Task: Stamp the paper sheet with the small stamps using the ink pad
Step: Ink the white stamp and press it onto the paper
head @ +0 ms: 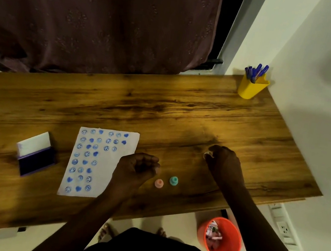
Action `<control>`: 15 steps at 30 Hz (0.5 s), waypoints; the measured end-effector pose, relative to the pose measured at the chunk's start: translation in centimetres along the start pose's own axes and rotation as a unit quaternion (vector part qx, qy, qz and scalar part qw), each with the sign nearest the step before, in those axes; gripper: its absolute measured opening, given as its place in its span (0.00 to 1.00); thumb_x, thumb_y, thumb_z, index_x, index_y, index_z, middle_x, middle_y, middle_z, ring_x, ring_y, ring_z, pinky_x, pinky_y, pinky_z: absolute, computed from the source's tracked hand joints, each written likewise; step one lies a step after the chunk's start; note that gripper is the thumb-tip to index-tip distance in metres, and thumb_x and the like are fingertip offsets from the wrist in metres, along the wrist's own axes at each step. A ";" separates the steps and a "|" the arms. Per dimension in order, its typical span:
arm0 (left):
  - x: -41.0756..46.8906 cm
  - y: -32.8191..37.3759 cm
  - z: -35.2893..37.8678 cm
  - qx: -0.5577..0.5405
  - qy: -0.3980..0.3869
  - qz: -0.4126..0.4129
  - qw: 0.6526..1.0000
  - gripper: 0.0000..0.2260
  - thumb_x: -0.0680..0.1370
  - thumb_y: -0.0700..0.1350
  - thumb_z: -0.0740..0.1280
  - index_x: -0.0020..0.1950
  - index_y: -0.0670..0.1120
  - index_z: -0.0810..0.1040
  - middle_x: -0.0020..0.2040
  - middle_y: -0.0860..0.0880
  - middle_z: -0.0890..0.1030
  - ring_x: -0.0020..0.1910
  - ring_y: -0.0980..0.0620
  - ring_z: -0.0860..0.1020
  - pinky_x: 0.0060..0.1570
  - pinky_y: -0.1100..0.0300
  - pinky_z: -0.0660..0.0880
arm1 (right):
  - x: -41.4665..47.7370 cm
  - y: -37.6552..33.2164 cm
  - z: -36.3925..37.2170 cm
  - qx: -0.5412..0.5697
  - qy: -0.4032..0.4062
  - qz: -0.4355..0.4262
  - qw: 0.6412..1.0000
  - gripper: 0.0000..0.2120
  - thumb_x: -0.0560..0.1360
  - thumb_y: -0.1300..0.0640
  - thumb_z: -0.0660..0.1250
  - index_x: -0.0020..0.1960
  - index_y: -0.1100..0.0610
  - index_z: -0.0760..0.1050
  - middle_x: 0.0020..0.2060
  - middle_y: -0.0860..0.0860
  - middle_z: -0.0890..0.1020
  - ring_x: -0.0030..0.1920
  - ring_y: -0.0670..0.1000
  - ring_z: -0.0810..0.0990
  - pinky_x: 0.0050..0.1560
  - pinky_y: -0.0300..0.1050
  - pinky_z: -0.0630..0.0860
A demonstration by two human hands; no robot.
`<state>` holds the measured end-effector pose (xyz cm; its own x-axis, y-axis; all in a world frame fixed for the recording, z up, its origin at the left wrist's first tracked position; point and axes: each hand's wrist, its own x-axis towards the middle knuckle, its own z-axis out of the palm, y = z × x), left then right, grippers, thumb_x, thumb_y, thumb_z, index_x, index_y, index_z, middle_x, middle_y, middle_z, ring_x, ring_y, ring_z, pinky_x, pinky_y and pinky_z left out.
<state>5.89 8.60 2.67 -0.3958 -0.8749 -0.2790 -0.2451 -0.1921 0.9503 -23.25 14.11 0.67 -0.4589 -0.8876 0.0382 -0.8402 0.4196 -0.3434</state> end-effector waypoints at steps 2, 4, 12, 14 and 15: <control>0.0 0.1 0.0 -0.007 0.004 -0.001 1.000 0.11 0.74 0.41 0.79 0.51 0.57 0.87 0.52 0.51 0.90 0.57 0.50 0.86 0.66 0.40 0.78 | 0.3 -0.7 -0.7 0.031 0.018 -0.005 0.999 0.04 0.75 0.52 0.73 0.46 0.53 0.83 0.42 0.53 0.87 0.45 0.56 0.87 0.39 0.38 0.69; 0.0 0.3 0.0 -0.021 0.007 -0.001 1.000 0.11 0.74 0.42 0.79 0.52 0.57 0.87 0.52 0.50 0.89 0.57 0.49 0.86 0.66 0.39 0.79 | 0.4 -2.0 -1.7 0.126 0.017 -0.012 0.992 0.05 0.74 0.51 0.76 0.42 0.51 0.84 0.38 0.47 0.87 0.41 0.47 0.86 0.36 0.33 0.72; -0.1 1.5 -0.7 -0.115 0.005 0.005 0.993 0.21 0.70 0.54 0.78 0.63 0.54 0.84 0.55 0.46 0.89 0.56 0.42 0.87 0.62 0.40 0.81 | -1.2 -9.8 -3.5 0.461 -0.147 0.028 0.875 0.04 0.75 0.55 0.77 0.48 0.55 0.87 0.36 0.54 0.88 0.34 0.46 0.85 0.36 0.40 0.80; -0.3 1.5 -1.2 -0.133 0.004 0.010 0.991 0.21 0.70 0.54 0.78 0.63 0.54 0.85 0.55 0.45 0.89 0.53 0.42 0.88 0.59 0.44 0.83 | -1.8 -11.4 -3.4 0.471 -0.181 0.021 0.863 0.05 0.75 0.55 0.76 0.48 0.56 0.87 0.37 0.55 0.88 0.35 0.46 0.85 0.36 0.36 0.79; -0.4 1.4 -1.4 -0.138 0.006 0.013 0.990 0.19 0.71 0.53 0.79 0.61 0.55 0.86 0.54 0.46 0.89 0.52 0.43 0.88 0.58 0.46 0.84 | -2.1 -12.1 -3.2 0.471 -0.195 0.020 0.860 0.06 0.76 0.54 0.76 0.48 0.57 0.86 0.38 0.55 0.88 0.36 0.47 0.86 0.36 0.36 0.79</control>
<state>7.00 8.09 4.32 -0.3874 -0.8865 -0.2531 0.0172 -0.2814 0.9594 -13.05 11.53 7.78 -0.1972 -0.9490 -0.2460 -0.1356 0.2749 -0.9519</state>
